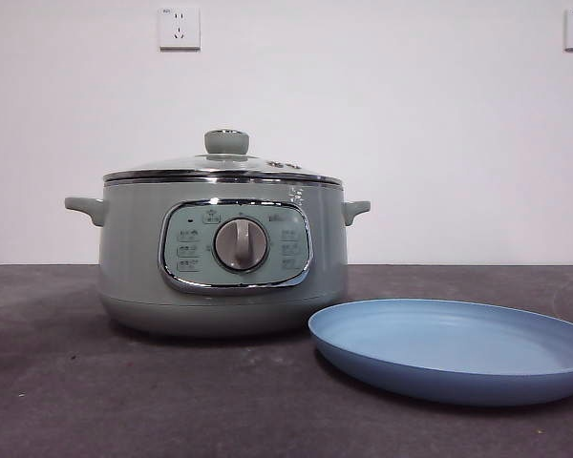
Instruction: Take the potato out from the steamer,put the potato on the plate,close the lid
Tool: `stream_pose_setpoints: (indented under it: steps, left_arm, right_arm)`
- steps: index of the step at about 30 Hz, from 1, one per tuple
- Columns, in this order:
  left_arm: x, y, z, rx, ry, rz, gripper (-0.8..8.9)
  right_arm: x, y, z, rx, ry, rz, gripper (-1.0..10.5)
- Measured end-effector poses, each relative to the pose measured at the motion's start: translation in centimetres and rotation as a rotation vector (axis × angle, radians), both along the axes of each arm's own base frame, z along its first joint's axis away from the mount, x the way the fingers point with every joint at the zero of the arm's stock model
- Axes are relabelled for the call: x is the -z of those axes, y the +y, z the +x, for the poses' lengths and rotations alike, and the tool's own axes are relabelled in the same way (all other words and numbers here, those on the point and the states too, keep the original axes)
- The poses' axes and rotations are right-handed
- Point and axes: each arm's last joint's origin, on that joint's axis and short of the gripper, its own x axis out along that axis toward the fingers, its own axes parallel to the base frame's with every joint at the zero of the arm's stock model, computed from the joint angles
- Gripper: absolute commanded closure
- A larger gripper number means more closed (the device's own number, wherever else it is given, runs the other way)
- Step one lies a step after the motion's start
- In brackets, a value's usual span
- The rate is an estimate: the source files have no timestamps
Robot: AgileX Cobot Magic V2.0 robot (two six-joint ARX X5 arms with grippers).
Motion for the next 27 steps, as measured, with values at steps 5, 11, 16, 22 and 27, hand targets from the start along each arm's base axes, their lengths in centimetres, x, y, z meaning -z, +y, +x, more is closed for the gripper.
stream_pose_setpoints:
  steps: [5,11,16,22,27]
  left_arm:
    - [-0.80,-0.36,-0.21,0.075,0.002,0.030,8.22]
    - [-1.09,-0.41,-0.32,0.084,-0.017,0.041,7.97]
    - [-1.09,-0.41,-0.31,0.084,-0.016,0.041,2.60]
    - [-1.09,-0.41,-0.31,0.084,-0.017,0.042,2.07]
    - [-1.11,-0.40,-0.30,0.084,-0.019,0.042,2.07]
  right_arm:
    - [-0.06,0.73,-0.09,-0.098,0.010,-0.042,9.6]
    - [-0.04,1.07,-0.14,-0.131,0.002,-0.049,9.0]
    - [-0.05,1.07,-0.13,-0.132,0.000,-0.051,3.9]
    - [-0.07,1.07,-0.10,-0.128,0.002,-0.047,3.1]
    - [-0.07,1.07,-0.10,-0.128,0.002,-0.047,3.1]
